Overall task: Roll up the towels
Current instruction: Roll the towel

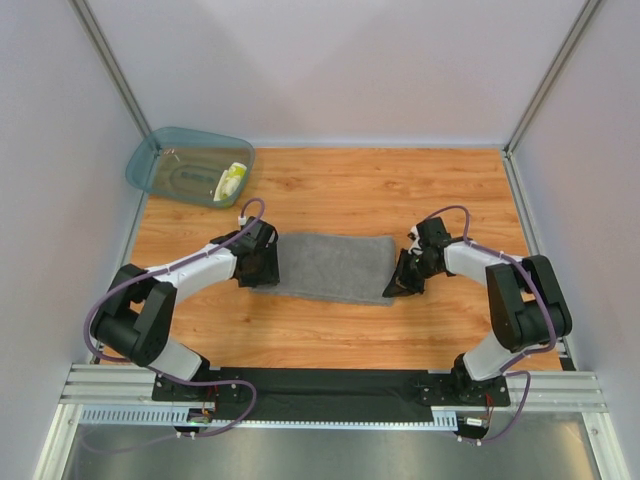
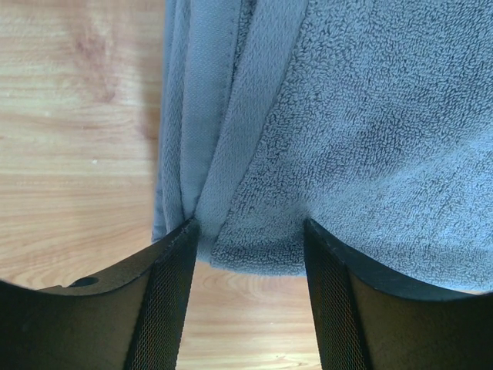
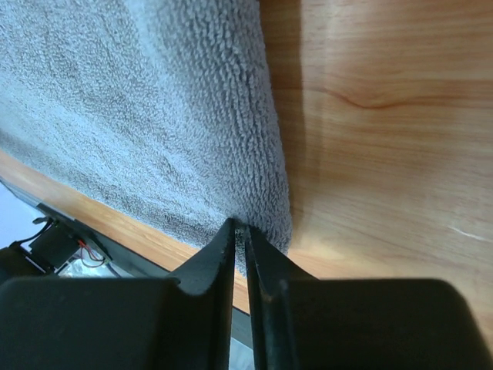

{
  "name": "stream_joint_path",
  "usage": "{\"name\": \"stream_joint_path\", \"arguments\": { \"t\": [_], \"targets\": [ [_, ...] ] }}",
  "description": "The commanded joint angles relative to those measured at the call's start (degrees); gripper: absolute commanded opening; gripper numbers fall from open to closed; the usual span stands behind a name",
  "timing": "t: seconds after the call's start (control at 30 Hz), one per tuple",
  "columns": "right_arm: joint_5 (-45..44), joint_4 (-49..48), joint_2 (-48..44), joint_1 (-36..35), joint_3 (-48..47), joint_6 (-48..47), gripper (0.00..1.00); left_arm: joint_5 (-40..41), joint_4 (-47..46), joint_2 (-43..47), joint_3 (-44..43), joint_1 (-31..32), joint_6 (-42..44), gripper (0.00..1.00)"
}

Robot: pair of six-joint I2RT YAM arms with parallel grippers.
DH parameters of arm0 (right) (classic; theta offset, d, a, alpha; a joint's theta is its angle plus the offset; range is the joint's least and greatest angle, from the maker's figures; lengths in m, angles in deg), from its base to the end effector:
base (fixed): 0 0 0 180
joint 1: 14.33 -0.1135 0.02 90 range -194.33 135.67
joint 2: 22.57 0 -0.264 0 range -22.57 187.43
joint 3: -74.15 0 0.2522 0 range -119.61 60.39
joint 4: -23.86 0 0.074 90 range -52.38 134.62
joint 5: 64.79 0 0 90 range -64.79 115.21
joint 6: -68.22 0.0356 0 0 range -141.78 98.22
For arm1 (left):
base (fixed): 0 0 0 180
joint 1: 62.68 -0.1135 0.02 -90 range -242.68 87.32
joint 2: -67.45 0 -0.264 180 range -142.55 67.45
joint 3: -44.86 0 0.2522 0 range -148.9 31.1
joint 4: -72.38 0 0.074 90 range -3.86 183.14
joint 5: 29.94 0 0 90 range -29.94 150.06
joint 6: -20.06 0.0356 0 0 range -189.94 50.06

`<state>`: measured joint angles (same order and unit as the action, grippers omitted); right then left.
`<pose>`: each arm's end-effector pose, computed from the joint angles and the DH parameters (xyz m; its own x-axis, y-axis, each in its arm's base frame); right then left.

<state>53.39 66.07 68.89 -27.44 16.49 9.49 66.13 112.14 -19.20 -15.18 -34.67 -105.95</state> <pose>0.2511 0.0758 0.1349 -0.9693 0.2441 0.0312 0.2246 0.8259 0.5172 0.2436 -0.1253 0.1639 -0.9068 -0.1798 -0.3812 -0.1281 0.9792 -0.1573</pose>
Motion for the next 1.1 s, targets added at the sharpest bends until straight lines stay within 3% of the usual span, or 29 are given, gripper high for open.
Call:
{"name": "stream_joint_path", "arguments": {
  "t": [0.0, 0.23, 0.33, 0.47, 0.67, 0.77, 0.93, 1.07],
  "targets": [
    [-12.61, 3.98, -1.54, 0.18, 0.83, -1.64, 0.15, -0.62, -3.32, -4.58, 2.60, -0.06, -1.87, 0.64],
    [-18.96, 12.06, -8.91, 0.18, -4.43, -2.09, 0.41, 1.40, 1.85, -0.19, -0.73, -0.06, -0.55, 0.64],
    [-19.39, 14.00, -12.69, 0.18, -7.25, -1.21, 0.48, 2.54, 6.25, 3.06, -3.71, -0.06, 0.15, 0.65],
    [-20.10, 14.36, -17.01, 0.10, -6.91, -0.94, 0.50, 3.16, 13.61, 8.77, -8.99, -0.06, 2.87, 0.67],
    [-15.01, 9.80, -23.51, 0.10, 1.35, 0.72, 0.49, 7.64, 23.56, 16.59, -19.28, -0.06, 10.51, 0.70],
    [-9.75, 3.48, -27.29, 0.10, 6.18, 3.61, 0.50, 9.31, 21.31, 25.00, -17.98, -0.06, 12.45, 0.75],
    [-5.34, -2.07, -32.83, 0.18, 11.54, 8.19, 0.59, 1.50, 9.70, 37.42, -9.09, -0.06, 16.23, 0.92],
    [-6.20, -0.68, -36.78, 0.18, 13.66, 9.07, 0.70, -0.62, 14.24, 38.67, -11.63, -0.06, 20.53, 0.92]
  ]
}}
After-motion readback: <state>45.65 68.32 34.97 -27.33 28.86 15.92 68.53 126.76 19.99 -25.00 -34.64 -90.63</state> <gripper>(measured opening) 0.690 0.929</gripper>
